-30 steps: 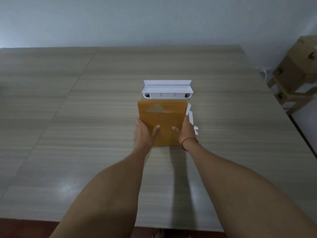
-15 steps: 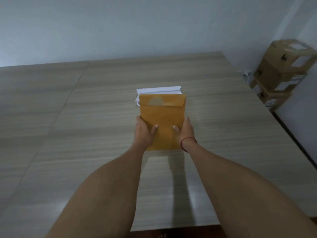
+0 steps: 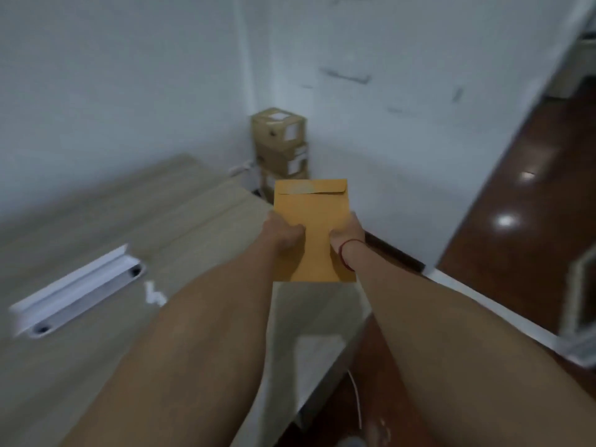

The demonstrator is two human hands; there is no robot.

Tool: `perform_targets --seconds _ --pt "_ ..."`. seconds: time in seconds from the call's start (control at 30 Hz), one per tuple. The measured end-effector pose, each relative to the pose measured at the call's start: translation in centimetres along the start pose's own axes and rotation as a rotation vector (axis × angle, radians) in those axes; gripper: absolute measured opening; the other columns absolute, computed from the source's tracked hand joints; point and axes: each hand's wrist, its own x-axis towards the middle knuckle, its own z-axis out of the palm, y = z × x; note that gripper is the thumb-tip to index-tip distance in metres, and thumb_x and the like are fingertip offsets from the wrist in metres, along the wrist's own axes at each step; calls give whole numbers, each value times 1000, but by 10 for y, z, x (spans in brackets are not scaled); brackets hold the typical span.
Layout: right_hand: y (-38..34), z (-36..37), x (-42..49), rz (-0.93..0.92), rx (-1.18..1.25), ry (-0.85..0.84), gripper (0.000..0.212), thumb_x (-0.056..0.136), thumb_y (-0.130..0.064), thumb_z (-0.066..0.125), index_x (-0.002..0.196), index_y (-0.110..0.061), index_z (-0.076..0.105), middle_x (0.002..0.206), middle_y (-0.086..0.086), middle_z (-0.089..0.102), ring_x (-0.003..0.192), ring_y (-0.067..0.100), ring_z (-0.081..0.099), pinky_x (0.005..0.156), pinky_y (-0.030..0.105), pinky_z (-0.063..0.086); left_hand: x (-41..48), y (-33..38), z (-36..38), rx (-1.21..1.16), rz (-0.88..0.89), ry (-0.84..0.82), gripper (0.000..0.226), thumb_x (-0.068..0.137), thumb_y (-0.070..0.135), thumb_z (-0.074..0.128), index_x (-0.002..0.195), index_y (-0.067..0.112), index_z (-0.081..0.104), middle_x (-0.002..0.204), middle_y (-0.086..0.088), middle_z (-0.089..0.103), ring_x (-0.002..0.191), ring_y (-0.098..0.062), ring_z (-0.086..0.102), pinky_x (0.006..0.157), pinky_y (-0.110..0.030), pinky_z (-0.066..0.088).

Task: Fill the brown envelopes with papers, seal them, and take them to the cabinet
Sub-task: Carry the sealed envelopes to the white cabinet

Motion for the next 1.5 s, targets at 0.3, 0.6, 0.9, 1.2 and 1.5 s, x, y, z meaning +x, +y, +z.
perform_targets --seconds 0.3,0.6,0.9,1.2,1.5 --pt "125 -260 48 216 153 467 36 93 -15 56 127 -8 47 128 12 55 120 32 53 93 34 42 -27 203 242 175 261 -295 77 98 29 44 150 1 -6 155 -20 22 138 -38 32 111 -46 35" --pt "285 -512 72 416 225 721 47 95 -17 55 139 -10 39 141 11 47 129 33 46 101 40 41 -105 373 505 300 421 -564 67 97 24 46 146 -4 11 150 -20 31 135 -36 37 107 -39 36" --pt "441 -713 4 667 268 1011 39 95 -20 55 130 -7 44 131 14 51 120 34 51 96 39 42 -251 481 727 522 720 -840 62 98 22 47 147 -5 18 151 -20 32 136 -34 38 108 -37 36" --pt "577 -911 -65 846 321 1249 43 93 -20 59 130 -3 46 135 19 50 125 39 48 100 43 42 -408 574 938 604 868 -1084 70 97 24 50 149 0 9 151 -18 30 134 -34 39 101 -36 41" --pt "700 -1070 -131 929 380 1360 37 94 -21 55 128 -8 45 129 14 53 116 33 52 87 38 43 -549 632 1102 641 932 -1190 70 97 31 49 149 3 12 152 -15 30 136 -34 37 107 -38 37"
